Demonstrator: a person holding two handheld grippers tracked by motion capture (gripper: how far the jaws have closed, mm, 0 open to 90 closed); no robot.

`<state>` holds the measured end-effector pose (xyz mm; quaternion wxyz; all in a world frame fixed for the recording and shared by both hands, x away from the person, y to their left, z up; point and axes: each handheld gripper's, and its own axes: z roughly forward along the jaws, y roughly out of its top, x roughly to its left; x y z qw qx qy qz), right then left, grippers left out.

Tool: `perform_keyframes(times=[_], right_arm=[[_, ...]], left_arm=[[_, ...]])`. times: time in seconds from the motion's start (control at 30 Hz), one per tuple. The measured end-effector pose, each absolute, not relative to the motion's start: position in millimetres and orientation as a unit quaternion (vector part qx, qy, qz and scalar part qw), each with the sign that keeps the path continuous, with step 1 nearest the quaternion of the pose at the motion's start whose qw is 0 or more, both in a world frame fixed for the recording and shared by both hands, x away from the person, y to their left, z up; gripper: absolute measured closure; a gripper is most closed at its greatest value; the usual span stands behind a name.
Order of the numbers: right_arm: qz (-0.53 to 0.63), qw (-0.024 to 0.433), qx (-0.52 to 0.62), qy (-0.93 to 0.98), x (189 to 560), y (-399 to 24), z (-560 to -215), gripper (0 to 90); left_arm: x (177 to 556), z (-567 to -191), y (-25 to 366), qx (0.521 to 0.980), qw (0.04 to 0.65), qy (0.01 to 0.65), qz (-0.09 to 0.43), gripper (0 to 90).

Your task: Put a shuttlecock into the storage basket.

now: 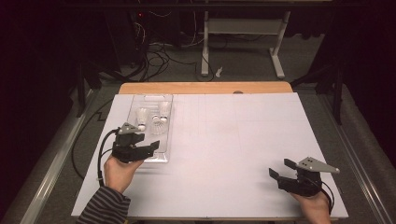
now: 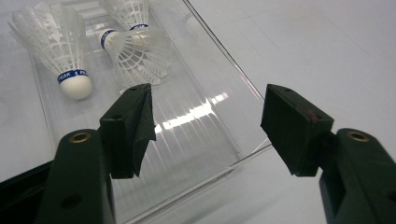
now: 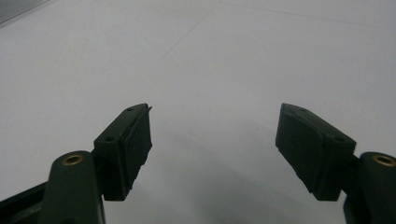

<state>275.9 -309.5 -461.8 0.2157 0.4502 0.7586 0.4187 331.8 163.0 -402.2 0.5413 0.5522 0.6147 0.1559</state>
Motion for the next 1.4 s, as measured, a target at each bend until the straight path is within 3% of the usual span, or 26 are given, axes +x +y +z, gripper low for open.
perform_keyframes(times=[1.4], right_arm=[[0.418,0.215,0.45,0.759,276,-309,-462,27.4]], left_arm=[[306,-409,174,0.53,0.573,0.606,0.152,32.4]])
